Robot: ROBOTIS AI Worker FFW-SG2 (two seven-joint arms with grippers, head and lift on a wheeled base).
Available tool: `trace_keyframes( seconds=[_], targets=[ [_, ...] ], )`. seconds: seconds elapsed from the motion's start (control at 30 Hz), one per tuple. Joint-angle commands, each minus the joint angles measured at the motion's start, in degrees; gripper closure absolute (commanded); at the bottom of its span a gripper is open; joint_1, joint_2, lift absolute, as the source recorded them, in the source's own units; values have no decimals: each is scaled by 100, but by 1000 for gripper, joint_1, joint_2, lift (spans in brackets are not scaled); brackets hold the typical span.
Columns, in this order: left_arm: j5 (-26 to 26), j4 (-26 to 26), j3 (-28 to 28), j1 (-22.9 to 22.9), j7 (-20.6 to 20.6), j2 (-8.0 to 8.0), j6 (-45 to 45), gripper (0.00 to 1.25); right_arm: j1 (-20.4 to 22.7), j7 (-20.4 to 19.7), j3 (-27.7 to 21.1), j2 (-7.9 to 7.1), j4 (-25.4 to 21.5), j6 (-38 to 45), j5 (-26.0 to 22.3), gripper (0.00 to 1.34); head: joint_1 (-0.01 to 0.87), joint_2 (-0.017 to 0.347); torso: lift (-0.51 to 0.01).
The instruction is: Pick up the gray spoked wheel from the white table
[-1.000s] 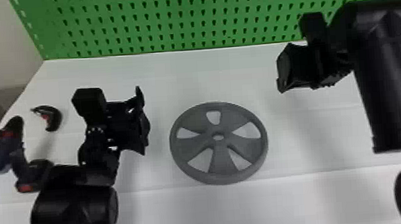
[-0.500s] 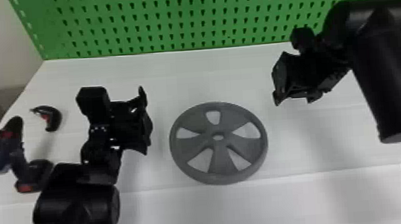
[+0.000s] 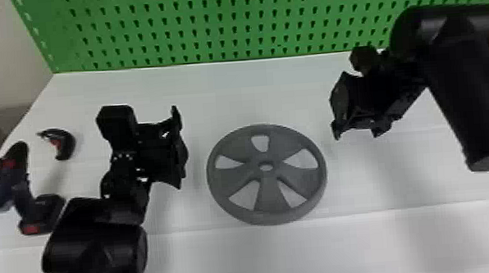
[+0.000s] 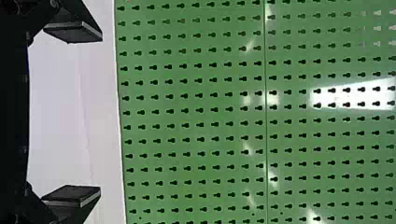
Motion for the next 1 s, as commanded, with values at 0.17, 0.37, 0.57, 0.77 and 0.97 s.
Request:
trace_keyframes(
  seconds=[0.17,0.37,0.57,0.77,0.97],
  targets=[
    [3,16,-12,-5,1,9,0,128,-32,0,250,-87,238,8,-213,302,767,35,-107],
    [-6,34,-21,-14,1,9,0,128,-14,0,434,-210,414,8,-565,302,767,35,-107],
    [-6,43,-39,-23,1,9,0,128,-14,0,443,-210,441,8,-565,302,767,35,-107],
    [3,43,-39,-32,1,18,0,128,-32,0,513,-210,441,8,-556,306,767,35,-107],
    [3,43,-39,-32,1,18,0,128,-49,0,619,-201,441,8,-617,308,767,35,-107]
  ],
)
